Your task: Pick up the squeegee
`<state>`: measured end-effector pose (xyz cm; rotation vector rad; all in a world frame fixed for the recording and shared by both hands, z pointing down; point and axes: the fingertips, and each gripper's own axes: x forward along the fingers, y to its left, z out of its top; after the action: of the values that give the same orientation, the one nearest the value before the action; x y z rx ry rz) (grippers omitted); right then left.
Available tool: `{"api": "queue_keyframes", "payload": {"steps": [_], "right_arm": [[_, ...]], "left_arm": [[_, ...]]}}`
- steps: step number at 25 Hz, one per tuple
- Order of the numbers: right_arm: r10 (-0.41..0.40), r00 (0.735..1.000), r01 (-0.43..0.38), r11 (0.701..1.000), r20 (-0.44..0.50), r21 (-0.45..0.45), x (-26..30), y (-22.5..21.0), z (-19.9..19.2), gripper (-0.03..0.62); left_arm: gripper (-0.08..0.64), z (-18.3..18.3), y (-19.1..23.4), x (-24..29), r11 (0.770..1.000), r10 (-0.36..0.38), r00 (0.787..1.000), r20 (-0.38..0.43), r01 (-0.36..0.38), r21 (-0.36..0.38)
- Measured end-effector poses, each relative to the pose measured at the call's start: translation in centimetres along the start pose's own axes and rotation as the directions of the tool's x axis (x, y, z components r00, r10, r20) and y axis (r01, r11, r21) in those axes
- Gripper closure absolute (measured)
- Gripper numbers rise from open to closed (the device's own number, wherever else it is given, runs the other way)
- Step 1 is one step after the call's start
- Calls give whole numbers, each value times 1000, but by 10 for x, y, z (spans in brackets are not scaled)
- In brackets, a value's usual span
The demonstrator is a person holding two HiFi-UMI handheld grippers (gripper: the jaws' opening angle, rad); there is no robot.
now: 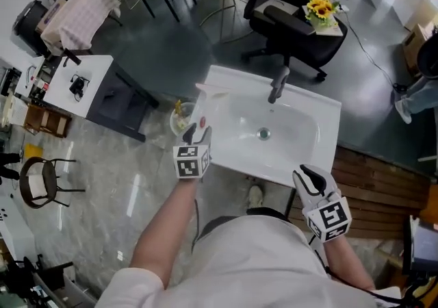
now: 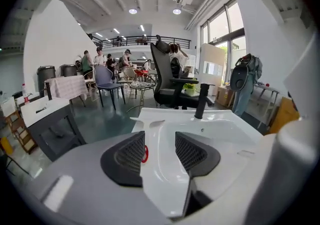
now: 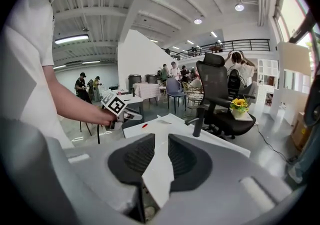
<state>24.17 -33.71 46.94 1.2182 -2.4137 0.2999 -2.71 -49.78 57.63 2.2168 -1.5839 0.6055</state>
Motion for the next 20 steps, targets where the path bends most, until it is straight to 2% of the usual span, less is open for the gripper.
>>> {"api": "queue_keyframes", "payload": {"steps": [7, 15, 20], "right_arm": [[-5, 998, 7, 1000, -64, 27, 12, -59, -16, 523], [-20, 990, 27, 998, -141, 49, 17, -92, -36, 523], [-13, 987, 21, 998, -159, 53, 20, -98, -39, 523]], "left_arm": [[353, -5, 31, 91, 996, 85, 992, -89, -85, 3], [355, -11, 48, 150, 993, 115, 984, -136, -114, 13], [425, -18, 48, 165, 991, 131, 977, -167, -126, 40]]}}
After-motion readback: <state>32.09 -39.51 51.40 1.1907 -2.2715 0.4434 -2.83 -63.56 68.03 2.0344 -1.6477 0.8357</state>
